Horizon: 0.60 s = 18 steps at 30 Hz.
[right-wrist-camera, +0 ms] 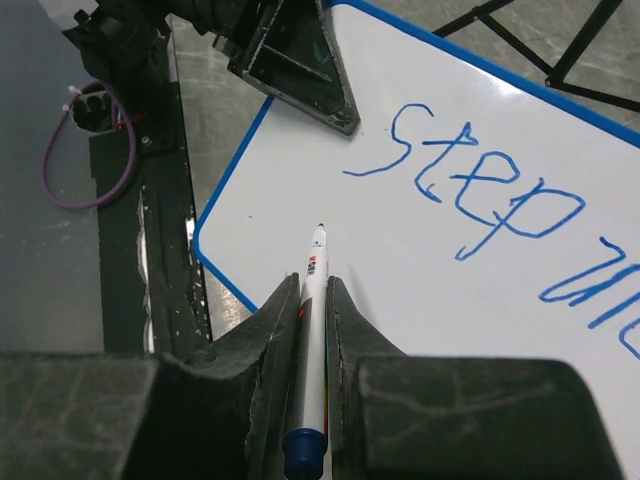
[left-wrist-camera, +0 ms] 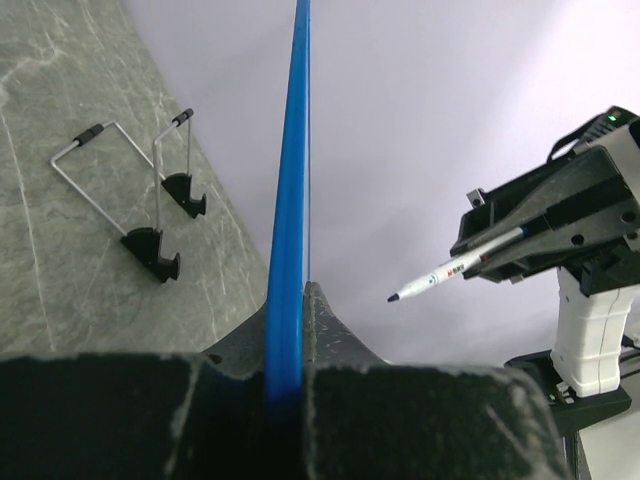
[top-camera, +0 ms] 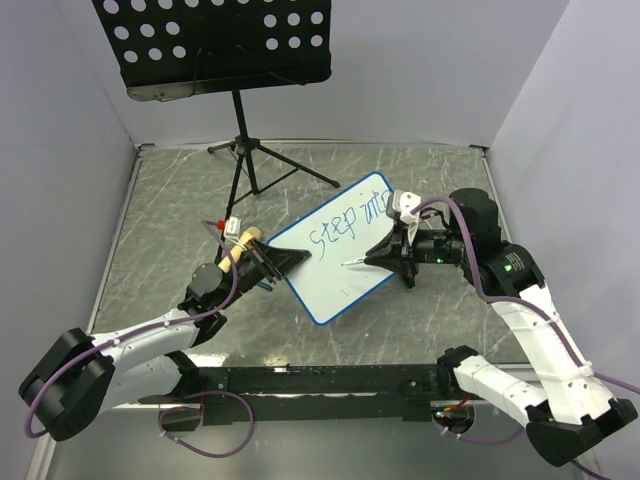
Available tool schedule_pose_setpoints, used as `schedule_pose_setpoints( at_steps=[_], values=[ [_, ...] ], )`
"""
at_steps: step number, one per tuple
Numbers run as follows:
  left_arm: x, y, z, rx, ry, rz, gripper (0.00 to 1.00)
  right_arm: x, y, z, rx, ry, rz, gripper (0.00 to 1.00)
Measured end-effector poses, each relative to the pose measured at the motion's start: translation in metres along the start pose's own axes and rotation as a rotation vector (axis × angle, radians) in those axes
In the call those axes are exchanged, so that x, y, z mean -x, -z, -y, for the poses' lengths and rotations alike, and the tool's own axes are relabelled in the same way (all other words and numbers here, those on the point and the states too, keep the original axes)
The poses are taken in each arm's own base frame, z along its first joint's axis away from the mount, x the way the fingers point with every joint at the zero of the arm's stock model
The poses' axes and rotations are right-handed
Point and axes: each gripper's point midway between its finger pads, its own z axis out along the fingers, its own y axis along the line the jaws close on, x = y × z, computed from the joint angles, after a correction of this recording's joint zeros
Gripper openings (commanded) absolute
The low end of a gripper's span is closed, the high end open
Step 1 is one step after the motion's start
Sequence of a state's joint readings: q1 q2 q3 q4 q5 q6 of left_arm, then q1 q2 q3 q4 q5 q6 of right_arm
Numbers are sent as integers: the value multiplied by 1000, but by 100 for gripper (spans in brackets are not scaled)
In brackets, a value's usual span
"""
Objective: Write a sentence on the whiteboard
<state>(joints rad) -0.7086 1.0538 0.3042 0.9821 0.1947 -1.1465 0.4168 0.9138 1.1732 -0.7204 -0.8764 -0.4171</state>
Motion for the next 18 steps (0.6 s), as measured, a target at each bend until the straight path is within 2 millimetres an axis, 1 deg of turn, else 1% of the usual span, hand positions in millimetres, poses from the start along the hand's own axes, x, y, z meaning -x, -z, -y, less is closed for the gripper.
schedule_pose_setpoints(
  at_steps=[4, 8, 18],
  values=[
    [5, -6, 3, 0, -1, 19, 1, 5, -5, -5, 11, 35, -10, 0],
    [8, -10, 6, -4, -1, 31, 1, 4, -8, -8, 16, 47, -24, 0],
    [7, -11, 8, -4, 0, 32, 1, 0, -9, 1, -34, 46, -48, 0]
  ],
)
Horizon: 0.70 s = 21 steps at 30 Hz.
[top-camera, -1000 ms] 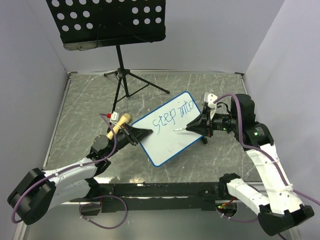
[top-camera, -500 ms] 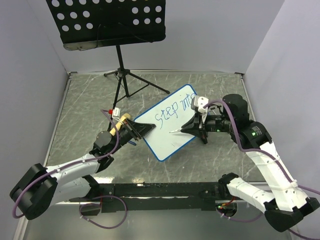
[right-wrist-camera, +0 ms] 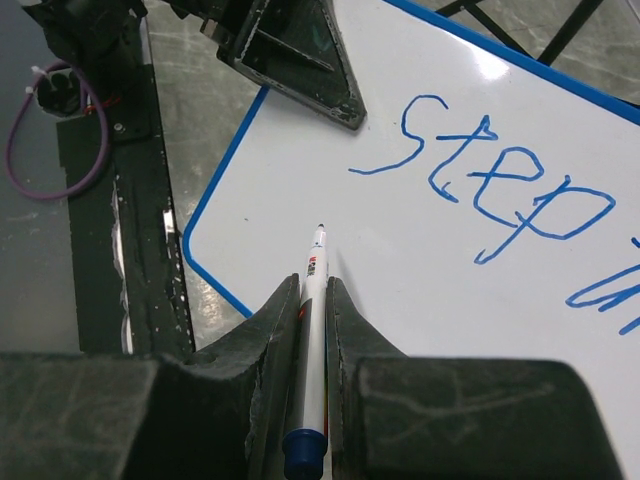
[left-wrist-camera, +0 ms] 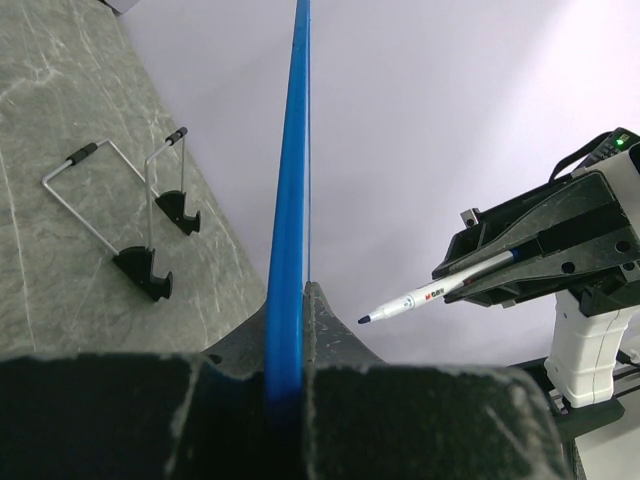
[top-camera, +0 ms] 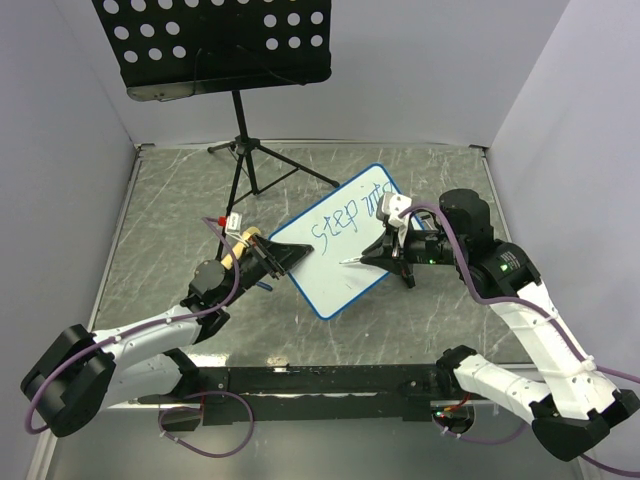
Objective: Write a sentence on the whiteboard
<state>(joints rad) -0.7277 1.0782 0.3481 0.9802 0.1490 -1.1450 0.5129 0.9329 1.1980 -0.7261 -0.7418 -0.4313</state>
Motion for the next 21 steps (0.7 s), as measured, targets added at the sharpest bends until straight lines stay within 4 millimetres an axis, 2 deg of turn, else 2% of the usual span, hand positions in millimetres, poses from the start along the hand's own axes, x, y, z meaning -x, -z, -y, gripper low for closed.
schedule_pose_setpoints(
  at_steps=[6, 10, 21],
  values=[
    [1, 0, -1, 4, 1, 8, 1, -1, 0, 7, -38, -5, -16, 0],
    [2, -1, -1, 6, 1, 12, 1, 6, 1, 13, -66, 0, -11, 0],
    [-1, -3, -1, 21, 7, 13, 1, 6, -6, 11, -51, 5, -29, 0]
  ],
)
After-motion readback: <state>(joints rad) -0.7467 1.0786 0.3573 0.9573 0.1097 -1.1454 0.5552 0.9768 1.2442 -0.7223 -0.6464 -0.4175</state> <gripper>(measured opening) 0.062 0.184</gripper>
